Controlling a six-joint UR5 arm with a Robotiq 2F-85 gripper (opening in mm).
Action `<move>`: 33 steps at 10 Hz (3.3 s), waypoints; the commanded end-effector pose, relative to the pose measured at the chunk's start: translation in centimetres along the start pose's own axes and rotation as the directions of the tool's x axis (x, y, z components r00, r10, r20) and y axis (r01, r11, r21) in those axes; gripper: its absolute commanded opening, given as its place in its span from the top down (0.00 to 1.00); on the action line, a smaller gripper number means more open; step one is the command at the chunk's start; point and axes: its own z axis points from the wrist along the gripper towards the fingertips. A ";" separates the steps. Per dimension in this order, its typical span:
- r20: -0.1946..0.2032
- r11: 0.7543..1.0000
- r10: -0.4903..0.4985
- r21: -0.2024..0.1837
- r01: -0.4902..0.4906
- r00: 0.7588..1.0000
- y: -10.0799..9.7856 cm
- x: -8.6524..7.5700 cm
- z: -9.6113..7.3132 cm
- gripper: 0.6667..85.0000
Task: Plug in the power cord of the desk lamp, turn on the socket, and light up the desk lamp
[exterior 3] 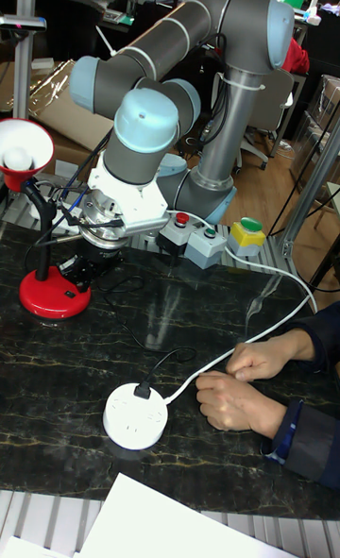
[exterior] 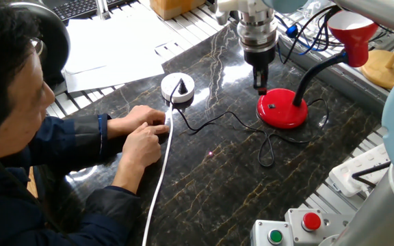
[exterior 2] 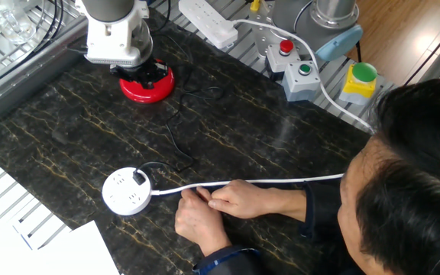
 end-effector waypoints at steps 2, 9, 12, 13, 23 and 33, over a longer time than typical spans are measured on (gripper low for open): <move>0.111 0.999 0.022 0.026 -0.025 0.994 -0.8 -2.8 -0.3 0.98; 0.045 0.999 -0.043 -0.030 0.044 0.998 0.3 2.3 2.8 0.98; 0.072 0.999 -0.040 -0.019 0.042 0.997 0.5 2.0 4.0 0.98; 0.078 0.999 -0.040 -0.014 0.042 0.996 0.4 1.9 4.2 0.98; 0.101 0.999 -0.024 -0.024 0.027 0.995 0.9 1.4 4.8 0.98; 0.054 0.975 0.208 -0.087 -0.203 0.977 4.9 -5.4 -2.6 0.98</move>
